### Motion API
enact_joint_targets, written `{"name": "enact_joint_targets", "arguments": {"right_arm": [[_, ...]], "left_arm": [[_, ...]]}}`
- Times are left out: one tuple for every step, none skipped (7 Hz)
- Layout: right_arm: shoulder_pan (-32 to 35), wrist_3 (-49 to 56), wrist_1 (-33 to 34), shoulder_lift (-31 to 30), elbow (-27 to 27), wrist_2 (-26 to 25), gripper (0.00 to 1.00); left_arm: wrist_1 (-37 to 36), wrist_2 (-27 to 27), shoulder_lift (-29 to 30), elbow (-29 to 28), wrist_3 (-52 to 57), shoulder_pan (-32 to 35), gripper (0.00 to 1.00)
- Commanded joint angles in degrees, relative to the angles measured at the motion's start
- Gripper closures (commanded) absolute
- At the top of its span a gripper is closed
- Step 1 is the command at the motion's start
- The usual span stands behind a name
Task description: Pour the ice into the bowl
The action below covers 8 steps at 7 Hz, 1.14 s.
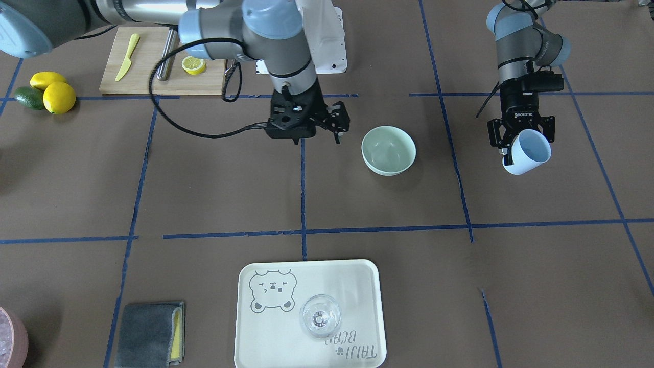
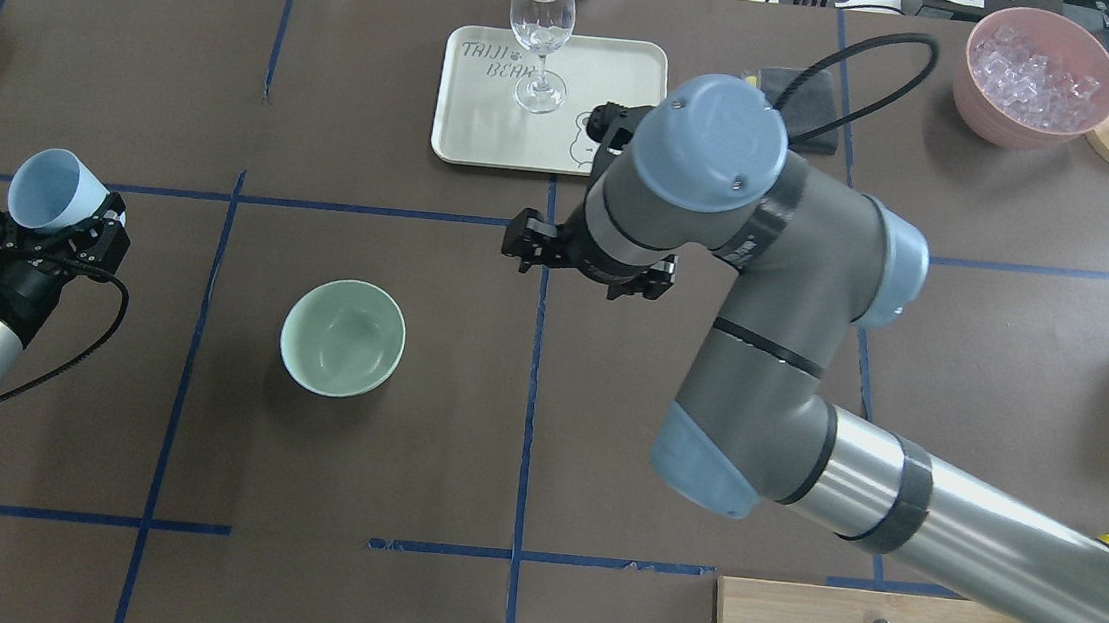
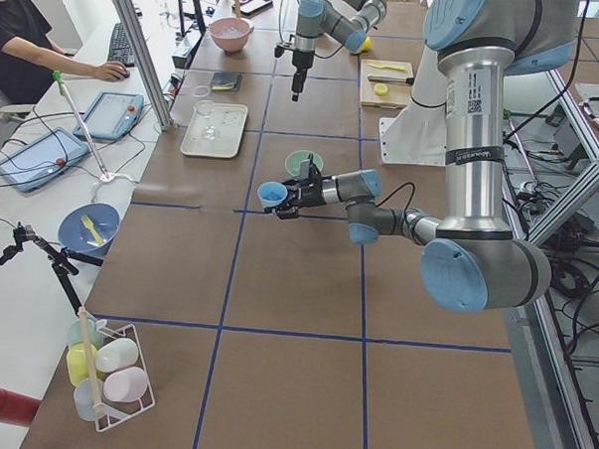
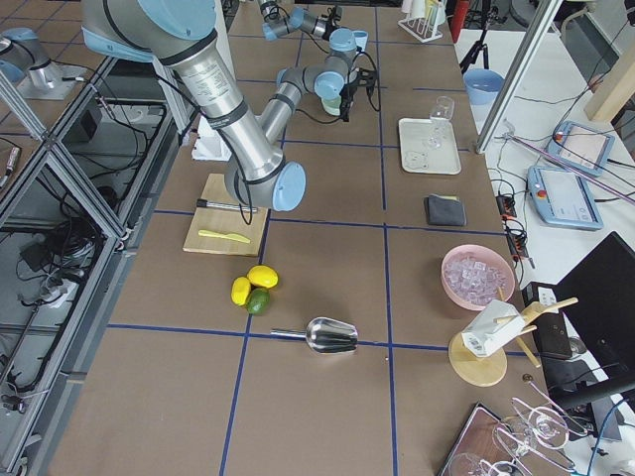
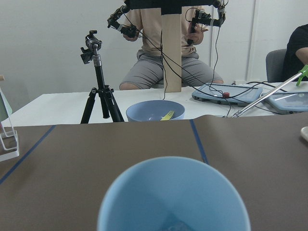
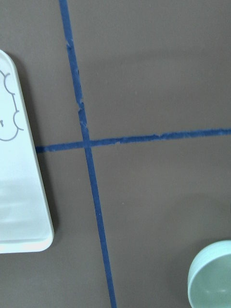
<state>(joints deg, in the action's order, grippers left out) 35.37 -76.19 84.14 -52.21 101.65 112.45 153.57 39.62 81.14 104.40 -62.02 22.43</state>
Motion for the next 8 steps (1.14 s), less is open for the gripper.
{"name": "enact_joint_targets", "arguments": {"right_arm": [[5.91,7.43,-0.29,-8.41,5.21,3.99,0.0],[7.59,9.46,-0.29,-10.61,5.66,5.05,0.0],[9.0,11.92,-3.16,-13.59,5.67,5.84,0.0],[9.88,12.55,-9.89,-18.75,5.58,6.54,0.0],[10.41,12.38,-16.31,-23.42,5.58,7.42,0.0],[10.42,12.12,-17.16,-24.86,5.67,7.78,0.0],[10.33,11.68,-17.34,-24.87,5.67,7.78,0.0],[10.33,11.33,-17.34,-24.78,5.75,7.78,0.0]], "left_arm": [[0.06,-0.06,0.68,2.99,12.03,-0.19,1.0],[-0.12,-0.07,0.94,3.17,15.93,-0.2,1.0],[-0.12,-0.07,2.6,3.79,19.88,-0.2,1.0],[-0.55,-0.07,3.05,3.97,20.01,-0.72,1.0],[-4.91,0.02,3.66,4.32,20.01,-2.03,1.0],[-13.74,0.02,4.19,7.1,20.01,-3.26,1.0],[-21.83,-0.06,5.76,9.22,19.92,-5.01,1.0],[-28.35,-0.59,7.69,9.59,19.92,-7.03,1.0]]}}
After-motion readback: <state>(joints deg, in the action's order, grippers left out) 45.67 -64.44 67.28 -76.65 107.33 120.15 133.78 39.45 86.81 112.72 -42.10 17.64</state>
